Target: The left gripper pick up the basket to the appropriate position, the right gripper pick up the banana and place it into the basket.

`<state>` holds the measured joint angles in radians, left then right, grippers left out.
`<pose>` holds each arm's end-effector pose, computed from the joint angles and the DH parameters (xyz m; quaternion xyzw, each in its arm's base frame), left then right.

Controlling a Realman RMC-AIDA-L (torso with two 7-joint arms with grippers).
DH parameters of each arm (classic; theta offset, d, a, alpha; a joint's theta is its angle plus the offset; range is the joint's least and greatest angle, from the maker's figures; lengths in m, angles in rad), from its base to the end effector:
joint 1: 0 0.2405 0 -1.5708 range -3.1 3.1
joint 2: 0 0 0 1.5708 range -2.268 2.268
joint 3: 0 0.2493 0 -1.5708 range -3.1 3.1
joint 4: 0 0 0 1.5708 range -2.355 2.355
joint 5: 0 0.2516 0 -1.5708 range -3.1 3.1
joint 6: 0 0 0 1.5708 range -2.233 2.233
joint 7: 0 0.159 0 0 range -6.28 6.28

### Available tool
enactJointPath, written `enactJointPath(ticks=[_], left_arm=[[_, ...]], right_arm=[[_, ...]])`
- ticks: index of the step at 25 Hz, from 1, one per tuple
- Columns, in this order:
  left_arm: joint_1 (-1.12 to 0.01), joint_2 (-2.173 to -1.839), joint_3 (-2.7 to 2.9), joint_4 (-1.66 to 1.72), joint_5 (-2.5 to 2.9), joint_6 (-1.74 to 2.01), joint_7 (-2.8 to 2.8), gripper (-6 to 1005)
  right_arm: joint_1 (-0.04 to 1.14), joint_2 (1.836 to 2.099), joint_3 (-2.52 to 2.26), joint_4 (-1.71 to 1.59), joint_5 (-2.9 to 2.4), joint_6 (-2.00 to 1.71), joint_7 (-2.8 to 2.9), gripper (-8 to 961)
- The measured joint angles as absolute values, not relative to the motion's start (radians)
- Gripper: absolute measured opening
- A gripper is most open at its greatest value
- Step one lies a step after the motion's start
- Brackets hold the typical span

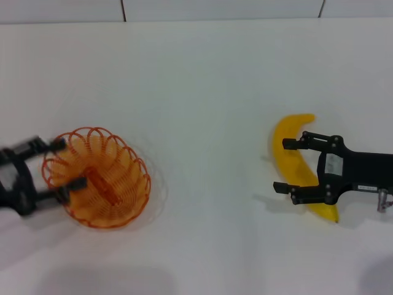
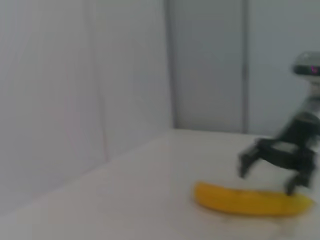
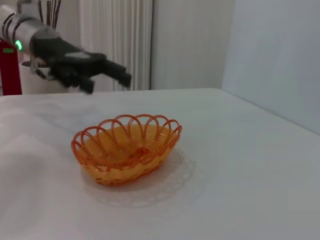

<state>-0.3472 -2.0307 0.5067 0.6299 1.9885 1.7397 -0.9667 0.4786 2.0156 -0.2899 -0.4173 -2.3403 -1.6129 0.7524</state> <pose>-0.3393 0.2978 0.0338 -0.9338 -0.1074 -0.2660 0.2140 0.3518 0.3051 -0.0134 -0.9599 0.0759 0.1984 0.1830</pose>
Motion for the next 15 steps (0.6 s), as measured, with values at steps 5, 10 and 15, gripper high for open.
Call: enactJointPath(ticks=[5, 10, 15], left_arm=[[-0.412, -2.016, 0.425, 0.82, 2.028, 1.72, -1.402, 826], [-0.536, -1.966, 0.432, 0.931, 2.221, 1.718, -1.641, 827], [-0.676, -1.981, 0.469, 1.04, 2.537, 1.724, -1.617, 824]], right_arm=[[0.486, 2.016, -0.29, -0.417, -2.339, -1.616, 0.754, 885], [0.491, 2.017, -0.29, -0.417, -2.34, -1.616, 0.755, 884], [0.506, 2.018, -0.291, -0.417, -2.343, -1.621, 0.759, 884]])
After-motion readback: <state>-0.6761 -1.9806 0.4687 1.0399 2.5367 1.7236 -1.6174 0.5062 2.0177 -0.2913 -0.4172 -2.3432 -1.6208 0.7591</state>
